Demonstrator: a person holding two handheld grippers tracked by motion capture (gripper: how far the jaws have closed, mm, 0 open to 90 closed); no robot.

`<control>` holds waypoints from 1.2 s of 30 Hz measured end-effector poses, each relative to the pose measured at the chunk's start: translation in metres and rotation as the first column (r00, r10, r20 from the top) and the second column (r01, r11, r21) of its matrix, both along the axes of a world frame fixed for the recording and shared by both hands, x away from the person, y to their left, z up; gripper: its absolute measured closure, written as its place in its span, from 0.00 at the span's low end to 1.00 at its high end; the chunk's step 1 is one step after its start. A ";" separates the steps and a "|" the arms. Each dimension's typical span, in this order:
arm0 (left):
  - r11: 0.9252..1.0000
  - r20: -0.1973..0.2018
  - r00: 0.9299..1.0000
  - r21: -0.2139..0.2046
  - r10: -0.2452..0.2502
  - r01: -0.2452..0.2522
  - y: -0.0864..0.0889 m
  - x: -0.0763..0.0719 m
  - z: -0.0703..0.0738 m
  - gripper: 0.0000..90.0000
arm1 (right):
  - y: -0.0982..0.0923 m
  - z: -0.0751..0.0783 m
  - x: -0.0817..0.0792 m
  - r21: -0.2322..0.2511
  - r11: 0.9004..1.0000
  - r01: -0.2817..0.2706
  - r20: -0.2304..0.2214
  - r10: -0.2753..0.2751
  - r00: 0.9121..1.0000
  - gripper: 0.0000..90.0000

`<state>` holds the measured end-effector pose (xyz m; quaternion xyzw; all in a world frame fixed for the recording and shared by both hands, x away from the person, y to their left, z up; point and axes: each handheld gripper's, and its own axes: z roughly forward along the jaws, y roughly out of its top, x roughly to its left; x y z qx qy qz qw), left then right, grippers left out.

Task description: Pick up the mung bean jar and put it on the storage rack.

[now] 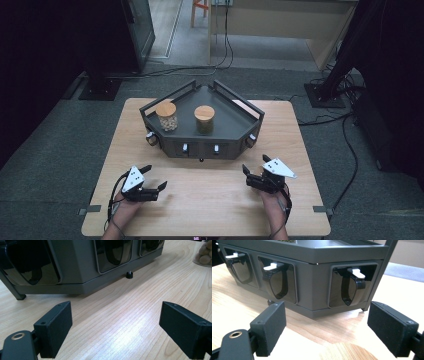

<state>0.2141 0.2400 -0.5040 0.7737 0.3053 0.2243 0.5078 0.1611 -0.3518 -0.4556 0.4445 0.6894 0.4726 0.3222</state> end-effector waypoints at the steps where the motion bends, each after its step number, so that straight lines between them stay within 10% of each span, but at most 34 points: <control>1: 1.000 -0.001 1.000 0.000 0.000 0.000 0.000 0.000 0.000 0.12 | -0.001 -0.001 -0.001 0.002 1.000 0.001 0.002 -0.001 1.000 0.16; 36: 1.000 -0.001 1.000 0.010 -0.004 0.004 -0.001 0.000 0.000 0.12 | -0.018 -0.022 -0.019 0.033 0.998 0.049 -0.043 -0.048 0.998 0.13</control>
